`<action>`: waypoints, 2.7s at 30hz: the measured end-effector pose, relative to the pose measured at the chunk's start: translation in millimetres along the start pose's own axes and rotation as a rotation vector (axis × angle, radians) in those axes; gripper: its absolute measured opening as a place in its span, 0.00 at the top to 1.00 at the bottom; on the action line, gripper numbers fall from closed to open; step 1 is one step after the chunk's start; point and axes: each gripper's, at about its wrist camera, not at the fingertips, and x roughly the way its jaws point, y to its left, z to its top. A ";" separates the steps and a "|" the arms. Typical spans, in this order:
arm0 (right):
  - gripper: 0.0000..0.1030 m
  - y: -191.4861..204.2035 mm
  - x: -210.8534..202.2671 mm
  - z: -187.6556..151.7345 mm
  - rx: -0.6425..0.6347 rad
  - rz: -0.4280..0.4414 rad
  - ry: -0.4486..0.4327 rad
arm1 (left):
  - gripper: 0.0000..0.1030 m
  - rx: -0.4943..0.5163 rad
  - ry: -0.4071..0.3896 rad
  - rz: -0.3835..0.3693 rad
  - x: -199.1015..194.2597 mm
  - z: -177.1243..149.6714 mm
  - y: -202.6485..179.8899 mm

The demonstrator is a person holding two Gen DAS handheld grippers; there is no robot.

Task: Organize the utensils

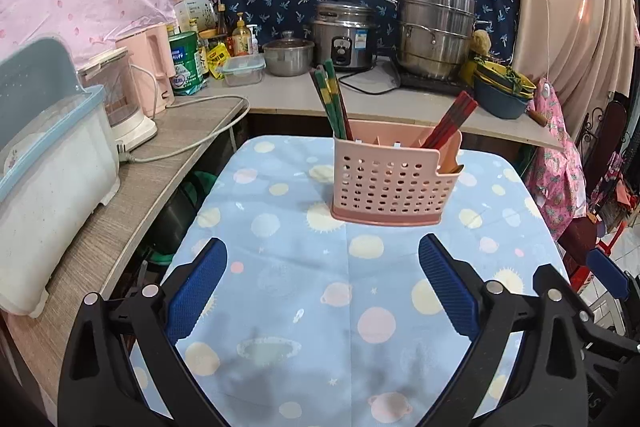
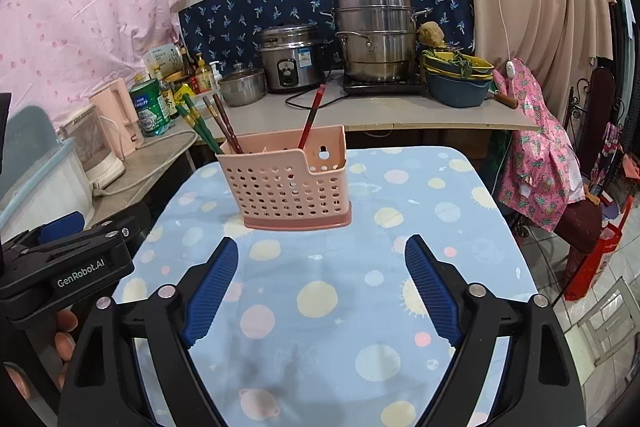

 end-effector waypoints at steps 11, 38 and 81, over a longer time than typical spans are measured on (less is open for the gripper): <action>0.18 8.4 4.7 -23.8 -0.022 -0.009 0.056 | 0.10 0.002 0.062 0.013 5.1 -21.4 4.5; 0.06 9.8 22.9 -34.0 -0.039 -0.035 0.111 | 0.07 0.002 0.122 0.068 26.5 -37.9 13.6; 0.06 2.9 77.9 -13.4 -0.027 -0.052 0.150 | 0.07 0.033 0.139 0.085 72.9 -18.8 0.6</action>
